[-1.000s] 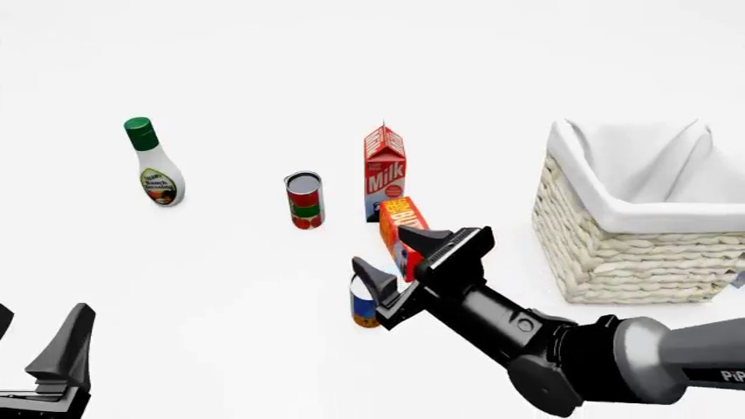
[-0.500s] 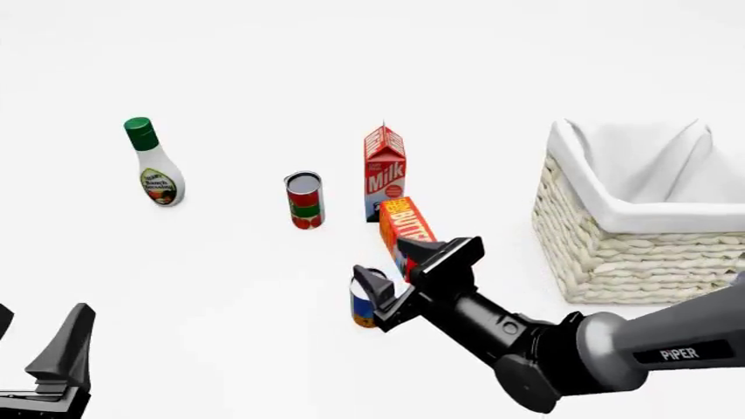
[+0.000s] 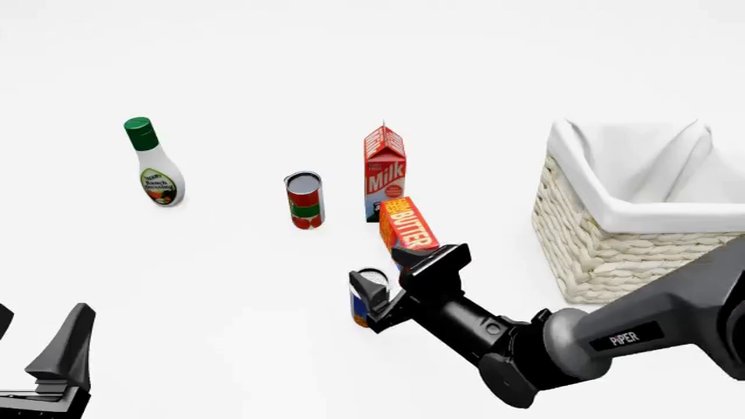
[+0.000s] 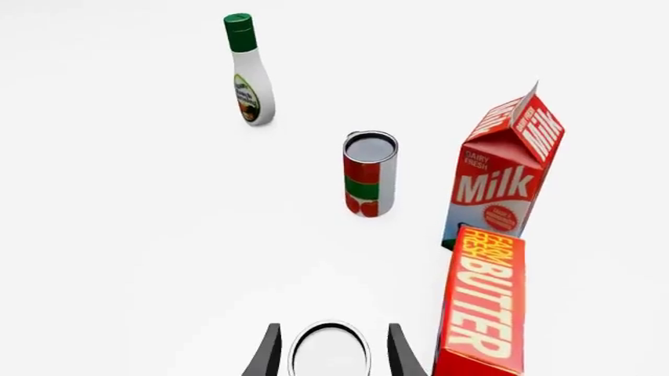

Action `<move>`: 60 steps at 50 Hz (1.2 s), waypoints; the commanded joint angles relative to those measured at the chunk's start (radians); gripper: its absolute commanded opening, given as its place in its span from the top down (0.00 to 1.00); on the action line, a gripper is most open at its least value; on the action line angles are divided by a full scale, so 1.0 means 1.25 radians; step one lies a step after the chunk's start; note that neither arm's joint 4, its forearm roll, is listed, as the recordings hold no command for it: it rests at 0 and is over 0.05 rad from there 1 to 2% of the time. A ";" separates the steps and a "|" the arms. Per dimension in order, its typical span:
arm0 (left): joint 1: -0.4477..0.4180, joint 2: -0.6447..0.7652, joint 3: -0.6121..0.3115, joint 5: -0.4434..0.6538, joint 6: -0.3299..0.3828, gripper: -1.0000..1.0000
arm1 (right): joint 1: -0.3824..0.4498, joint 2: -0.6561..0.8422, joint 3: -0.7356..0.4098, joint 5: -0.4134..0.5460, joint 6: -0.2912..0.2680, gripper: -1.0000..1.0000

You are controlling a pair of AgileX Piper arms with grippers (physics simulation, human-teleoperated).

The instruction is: Pick the alphabet soup and place it in the basket.

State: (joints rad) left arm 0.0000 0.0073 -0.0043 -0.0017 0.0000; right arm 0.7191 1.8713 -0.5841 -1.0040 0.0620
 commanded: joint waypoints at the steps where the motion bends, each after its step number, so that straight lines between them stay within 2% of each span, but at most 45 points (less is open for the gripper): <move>1: 0.000 0.000 0.000 0.000 0.000 0.00 | -0.001 0.037 -0.017 -0.010 0.011 0.00; 60: 0.000 0.000 0.000 0.000 0.000 0.00 | 0.011 0.169 -0.062 -0.053 0.056 0.00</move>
State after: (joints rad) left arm 0.0000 0.0073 -0.0043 -0.0017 0.0000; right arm 0.7300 2.0496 -0.6538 -1.0569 0.1212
